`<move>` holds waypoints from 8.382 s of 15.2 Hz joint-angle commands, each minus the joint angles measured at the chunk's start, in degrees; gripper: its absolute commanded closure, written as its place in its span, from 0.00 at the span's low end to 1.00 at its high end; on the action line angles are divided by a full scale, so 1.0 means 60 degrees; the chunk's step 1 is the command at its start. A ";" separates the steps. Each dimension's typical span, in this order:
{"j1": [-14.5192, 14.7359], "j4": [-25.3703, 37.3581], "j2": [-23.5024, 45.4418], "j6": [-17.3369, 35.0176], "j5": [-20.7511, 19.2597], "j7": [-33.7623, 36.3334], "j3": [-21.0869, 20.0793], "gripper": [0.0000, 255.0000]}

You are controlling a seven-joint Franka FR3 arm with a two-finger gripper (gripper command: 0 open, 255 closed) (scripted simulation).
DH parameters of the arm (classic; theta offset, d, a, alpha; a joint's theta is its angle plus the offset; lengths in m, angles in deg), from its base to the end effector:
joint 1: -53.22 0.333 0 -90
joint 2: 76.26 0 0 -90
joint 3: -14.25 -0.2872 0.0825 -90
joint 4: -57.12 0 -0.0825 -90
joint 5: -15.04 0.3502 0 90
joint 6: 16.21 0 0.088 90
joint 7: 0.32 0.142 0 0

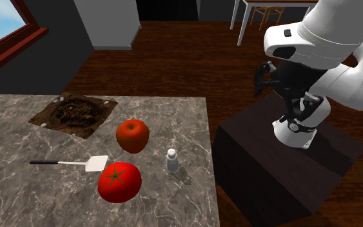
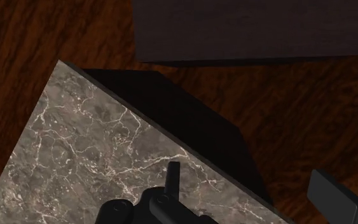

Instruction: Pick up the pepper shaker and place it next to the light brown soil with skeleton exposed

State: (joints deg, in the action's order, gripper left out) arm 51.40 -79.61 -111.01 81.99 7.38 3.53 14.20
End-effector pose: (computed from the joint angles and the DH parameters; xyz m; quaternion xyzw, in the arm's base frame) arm 0.3418 -0.0276 0.4776 0.9966 -0.0373 -0.0317 0.0666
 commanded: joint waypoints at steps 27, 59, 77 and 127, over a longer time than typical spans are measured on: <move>-0.0685 0.4202 0.8300 0.5075 0.0507 -0.2242 0.1203 0.00; -0.0687 0.4650 0.7891 0.4224 0.0501 -0.2323 0.1217 1.00; -0.0658 0.6161 0.7256 0.2085 0.0501 -0.2466 0.1216 1.00; -0.3978 1.1789 1.3273 0.2684 0.2042 -0.6527 0.2013 1.00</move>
State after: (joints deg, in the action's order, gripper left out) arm 27.49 -8.31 -31.58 97.29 19.60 -35.66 26.31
